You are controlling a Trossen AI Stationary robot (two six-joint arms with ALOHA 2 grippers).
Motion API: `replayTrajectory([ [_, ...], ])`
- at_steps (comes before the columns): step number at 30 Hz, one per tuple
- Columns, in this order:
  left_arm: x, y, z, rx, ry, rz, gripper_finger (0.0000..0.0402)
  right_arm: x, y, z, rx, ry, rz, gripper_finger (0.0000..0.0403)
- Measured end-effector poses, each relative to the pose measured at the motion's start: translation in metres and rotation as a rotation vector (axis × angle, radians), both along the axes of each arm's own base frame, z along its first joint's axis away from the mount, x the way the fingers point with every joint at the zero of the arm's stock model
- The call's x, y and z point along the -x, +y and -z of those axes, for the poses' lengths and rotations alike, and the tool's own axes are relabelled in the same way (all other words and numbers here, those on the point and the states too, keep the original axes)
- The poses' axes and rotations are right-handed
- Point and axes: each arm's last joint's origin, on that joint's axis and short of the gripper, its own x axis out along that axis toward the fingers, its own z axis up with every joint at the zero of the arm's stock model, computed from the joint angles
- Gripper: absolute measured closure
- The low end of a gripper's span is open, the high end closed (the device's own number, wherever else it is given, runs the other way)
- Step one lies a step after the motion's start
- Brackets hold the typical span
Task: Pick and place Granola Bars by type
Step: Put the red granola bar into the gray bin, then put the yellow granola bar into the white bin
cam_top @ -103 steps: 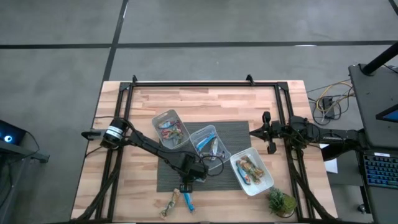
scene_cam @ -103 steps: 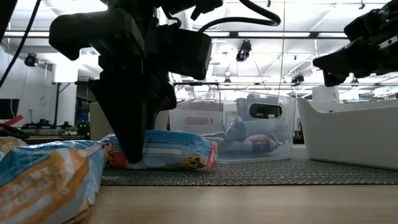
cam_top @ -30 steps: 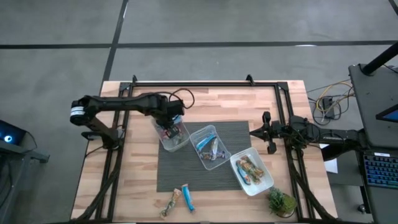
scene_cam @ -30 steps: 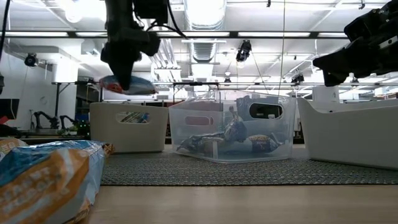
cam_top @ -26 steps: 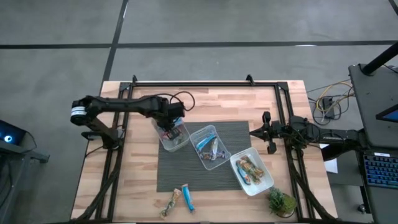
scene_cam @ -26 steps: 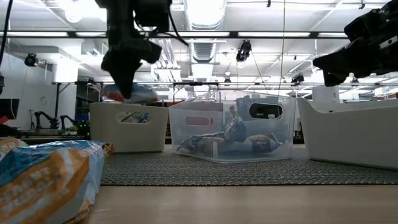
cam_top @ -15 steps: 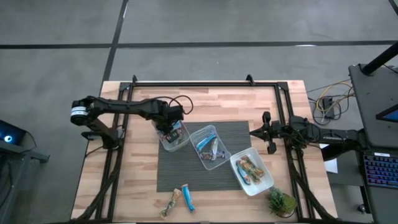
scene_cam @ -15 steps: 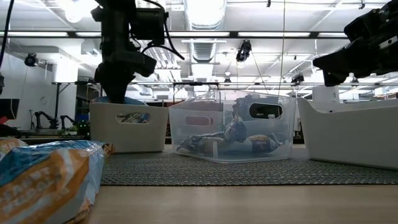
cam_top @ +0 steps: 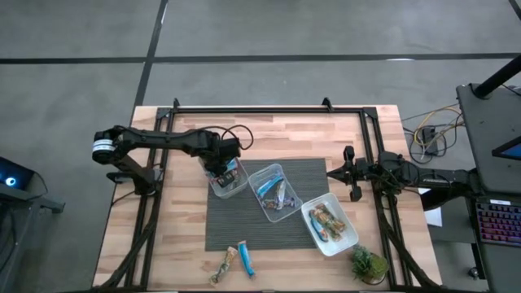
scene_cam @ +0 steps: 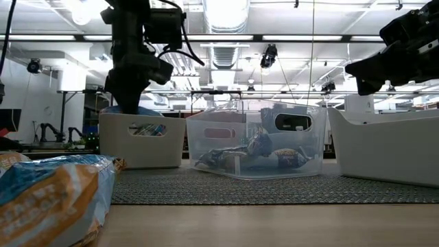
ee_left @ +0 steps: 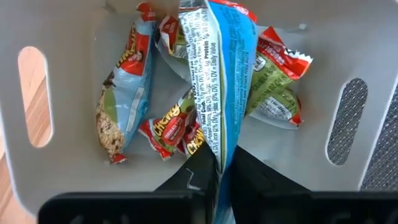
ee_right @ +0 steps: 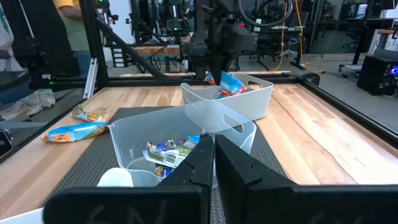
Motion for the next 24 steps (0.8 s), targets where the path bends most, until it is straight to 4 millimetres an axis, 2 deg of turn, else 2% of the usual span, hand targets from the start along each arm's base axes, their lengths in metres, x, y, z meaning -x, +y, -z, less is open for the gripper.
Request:
replayTrajectory([
  [4,0.0003,-0.0001,0.0006,0.001,0.002,-0.002,0.0358,0.0,0.0,0.0,0.0,0.0,0.0,0.0394],
  [15,0.0005,0.0003,0.0007,-0.011,0.006,-0.012,0.0255,0.0,0.0,0.0001,0.0,0.0,0.0,0.0394],
  [24,0.0006,0.0004,0.0007,-0.012,0.007,-0.022,0.0239,0.0,0.0,0.0001,0.0,0.0,0.0,0.0394],
])
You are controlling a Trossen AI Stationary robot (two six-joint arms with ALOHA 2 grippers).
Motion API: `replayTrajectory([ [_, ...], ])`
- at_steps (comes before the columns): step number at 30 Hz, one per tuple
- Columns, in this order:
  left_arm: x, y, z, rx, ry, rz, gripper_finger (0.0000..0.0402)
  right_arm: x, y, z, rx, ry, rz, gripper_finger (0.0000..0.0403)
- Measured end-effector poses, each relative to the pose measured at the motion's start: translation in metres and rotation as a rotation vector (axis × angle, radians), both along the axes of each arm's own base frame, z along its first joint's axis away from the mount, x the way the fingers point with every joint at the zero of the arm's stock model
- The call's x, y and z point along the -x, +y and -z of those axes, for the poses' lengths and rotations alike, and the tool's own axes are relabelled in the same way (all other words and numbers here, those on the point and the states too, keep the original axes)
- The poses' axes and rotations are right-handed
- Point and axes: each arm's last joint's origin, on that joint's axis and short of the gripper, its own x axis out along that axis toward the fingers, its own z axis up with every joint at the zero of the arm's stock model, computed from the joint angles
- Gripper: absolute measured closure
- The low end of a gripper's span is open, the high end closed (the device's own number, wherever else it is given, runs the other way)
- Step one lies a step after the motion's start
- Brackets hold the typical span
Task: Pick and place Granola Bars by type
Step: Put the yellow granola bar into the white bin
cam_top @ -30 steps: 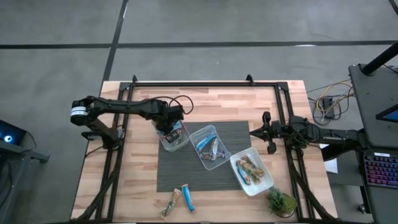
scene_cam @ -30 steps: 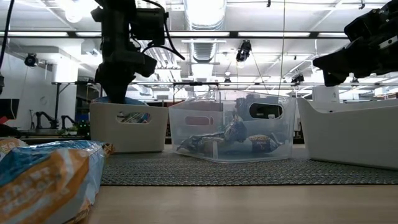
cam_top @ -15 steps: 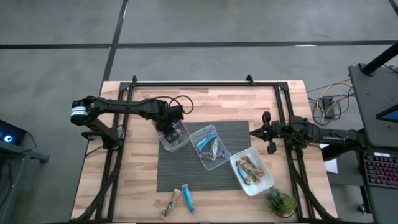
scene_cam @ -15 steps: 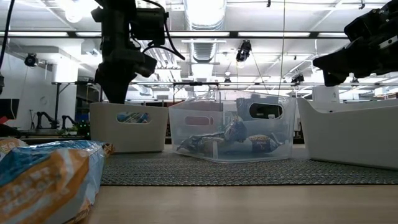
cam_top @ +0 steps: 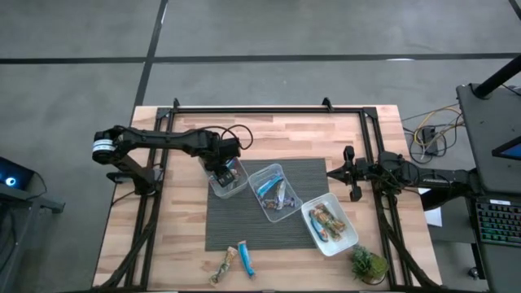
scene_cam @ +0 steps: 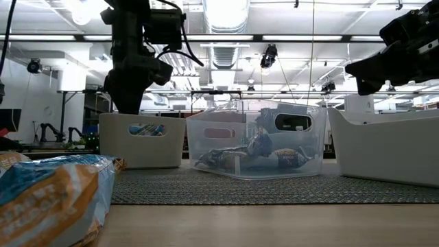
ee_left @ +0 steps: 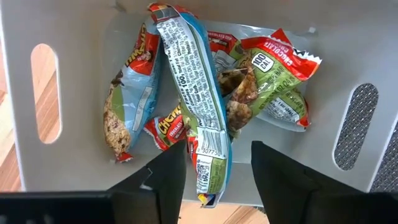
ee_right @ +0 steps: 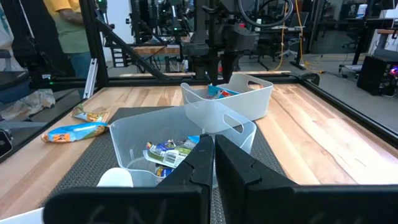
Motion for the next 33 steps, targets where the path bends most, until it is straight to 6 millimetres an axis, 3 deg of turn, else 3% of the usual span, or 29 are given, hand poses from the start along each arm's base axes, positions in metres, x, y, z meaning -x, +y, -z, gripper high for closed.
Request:
replayTrajectory([
  [11,0.0,-0.001,0.0,0.018,0.002,0.003,0.0244,0.0,0.0,0.0,0.0,0.0,0.0,0.0394],
  [15,0.002,-0.003,-0.004,0.026,0.023,0.009,0.0292,0.0,0.0,0.0,0.0,0.0,0.0,0.0394],
  [19,0.001,-0.004,-0.011,0.025,0.018,0.011,0.0369,0.0,0.0,0.0,0.0,0.0,0.0,0.0394],
  [21,-0.001,-0.004,-0.016,0.022,0.0,0.014,0.0392,0.0,0.0,0.0,0.0,-0.001,0.0,0.0394],
  [27,-0.005,-0.01,-0.033,0.019,-0.022,0.037,0.0401,0.0,0.0,0.0,0.0,0.0,0.0,0.0394],
  [33,-0.008,-0.022,-0.071,0.08,-0.067,0.086,0.0401,0.0,0.0,0.0,0.0,0.0,0.0,0.0394],
])
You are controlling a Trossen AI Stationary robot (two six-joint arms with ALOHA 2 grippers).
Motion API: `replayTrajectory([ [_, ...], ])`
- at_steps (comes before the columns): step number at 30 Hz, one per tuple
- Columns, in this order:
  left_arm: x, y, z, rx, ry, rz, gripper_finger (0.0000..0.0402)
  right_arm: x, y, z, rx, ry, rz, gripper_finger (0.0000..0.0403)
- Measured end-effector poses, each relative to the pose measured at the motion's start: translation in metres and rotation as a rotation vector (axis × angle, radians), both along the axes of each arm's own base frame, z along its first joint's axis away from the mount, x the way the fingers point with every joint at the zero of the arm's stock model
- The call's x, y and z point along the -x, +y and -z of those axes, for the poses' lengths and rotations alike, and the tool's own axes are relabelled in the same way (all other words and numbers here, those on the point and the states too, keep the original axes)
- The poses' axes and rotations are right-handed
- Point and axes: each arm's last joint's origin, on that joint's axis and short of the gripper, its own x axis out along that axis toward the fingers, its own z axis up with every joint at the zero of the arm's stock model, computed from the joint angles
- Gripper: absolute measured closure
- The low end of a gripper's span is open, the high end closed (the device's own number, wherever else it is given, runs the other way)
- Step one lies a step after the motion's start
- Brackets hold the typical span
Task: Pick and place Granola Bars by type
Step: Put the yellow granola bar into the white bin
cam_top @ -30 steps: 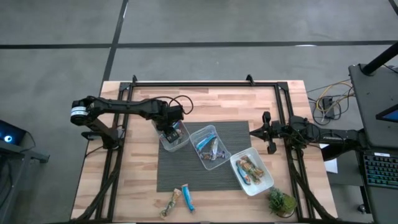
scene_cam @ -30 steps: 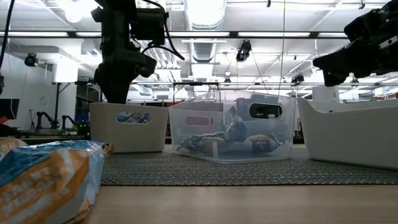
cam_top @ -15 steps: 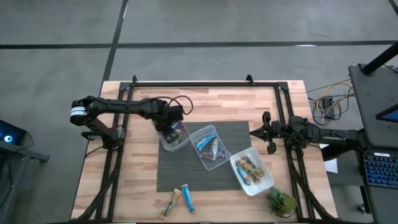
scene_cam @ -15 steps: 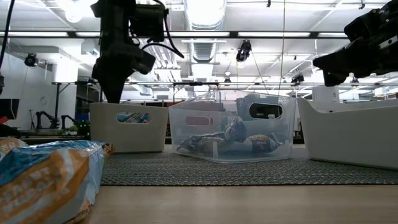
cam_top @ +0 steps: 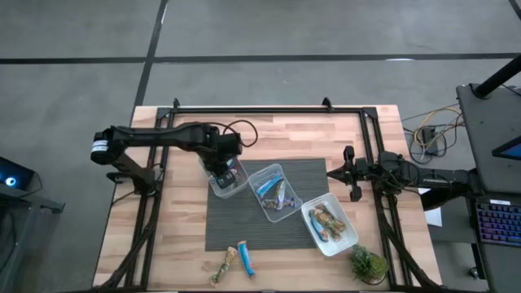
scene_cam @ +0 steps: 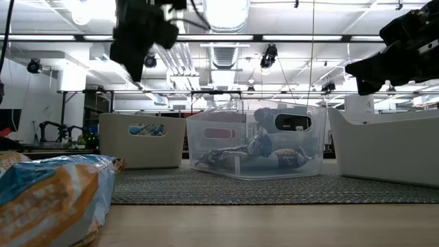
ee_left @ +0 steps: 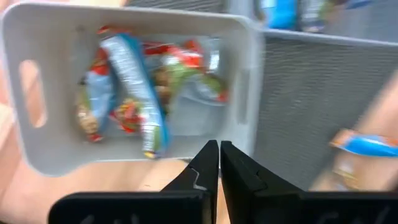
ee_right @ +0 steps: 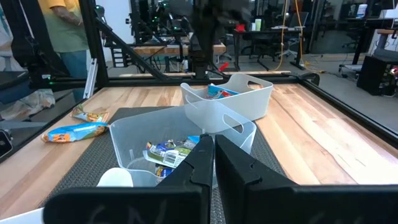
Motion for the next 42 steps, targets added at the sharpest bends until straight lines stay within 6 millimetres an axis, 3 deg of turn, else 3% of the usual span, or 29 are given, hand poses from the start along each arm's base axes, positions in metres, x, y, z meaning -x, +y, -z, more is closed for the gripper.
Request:
replayTrajectory([
  [8,-0.002,-0.023,-0.062,0.075,-0.165,0.092,0.0401,0.0,0.0,0.0,0.0,0.0,0.0,0.0394],
  [17,0.004,-0.053,-0.098,0.091,-0.259,0.172,0.0401,0.0,0.0,0.0,0.0,0.0,0.0,0.0394],
  [24,0.007,-0.088,-0.105,0.1,-0.308,0.3,0.0401,0.0,0.0,0.0,0.0,0.0,0.0,0.0394],
  [33,0.013,-0.14,-0.098,0.147,-0.285,0.438,0.0401,0.0,0.0,0.0,0.0,0.0,0.0,0.0394],
  [42,0.017,-0.18,-0.09,0.209,-0.266,0.462,0.0401,0.0,0.0,0.0,0.0,0.0,0.0,0.0394],
])
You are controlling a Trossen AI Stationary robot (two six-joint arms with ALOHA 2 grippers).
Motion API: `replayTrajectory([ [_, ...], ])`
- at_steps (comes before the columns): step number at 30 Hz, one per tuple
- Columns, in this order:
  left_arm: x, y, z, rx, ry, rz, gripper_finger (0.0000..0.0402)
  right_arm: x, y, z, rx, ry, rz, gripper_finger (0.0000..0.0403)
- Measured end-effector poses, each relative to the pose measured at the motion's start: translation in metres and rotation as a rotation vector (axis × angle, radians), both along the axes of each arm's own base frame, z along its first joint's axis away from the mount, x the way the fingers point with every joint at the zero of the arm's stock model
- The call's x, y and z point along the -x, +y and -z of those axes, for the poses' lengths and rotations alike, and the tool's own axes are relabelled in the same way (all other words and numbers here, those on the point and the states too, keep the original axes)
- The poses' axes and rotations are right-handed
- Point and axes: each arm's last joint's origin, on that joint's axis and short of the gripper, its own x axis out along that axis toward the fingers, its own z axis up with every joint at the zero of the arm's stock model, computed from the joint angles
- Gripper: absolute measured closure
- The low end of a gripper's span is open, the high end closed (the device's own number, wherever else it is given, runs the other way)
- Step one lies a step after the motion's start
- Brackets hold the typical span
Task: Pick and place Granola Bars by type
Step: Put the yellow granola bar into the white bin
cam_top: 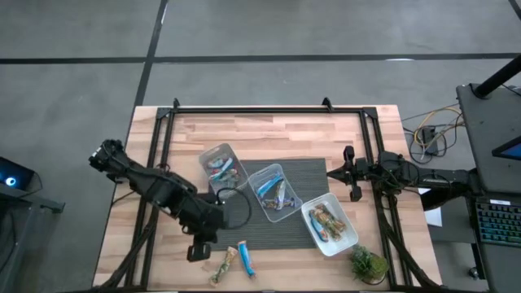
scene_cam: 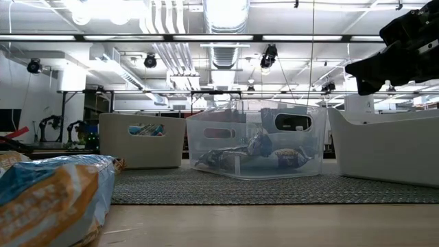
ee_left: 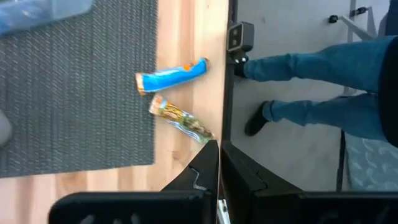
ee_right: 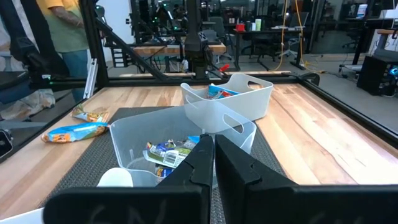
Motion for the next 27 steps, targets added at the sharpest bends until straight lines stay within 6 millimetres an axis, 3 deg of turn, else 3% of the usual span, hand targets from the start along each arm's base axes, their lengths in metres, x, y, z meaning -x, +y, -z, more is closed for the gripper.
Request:
replayTrajectory([
  [9,-0.001,-0.025,0.01,0.061,0.076,-0.084,0.0401,0.0,0.0,0.0,0.0,0.0,0.0,0.0394],
  [16,-0.013,-0.04,0.027,0.077,0.146,-0.16,0.0401,0.0,0.0,0.0,0.0,0.0,-0.001,0.0394],
  [27,-0.027,-0.058,0.039,0.109,0.129,-0.163,0.0401,0.0,0.0,0.0,0.0,0.0,0.0,0.0394],
])
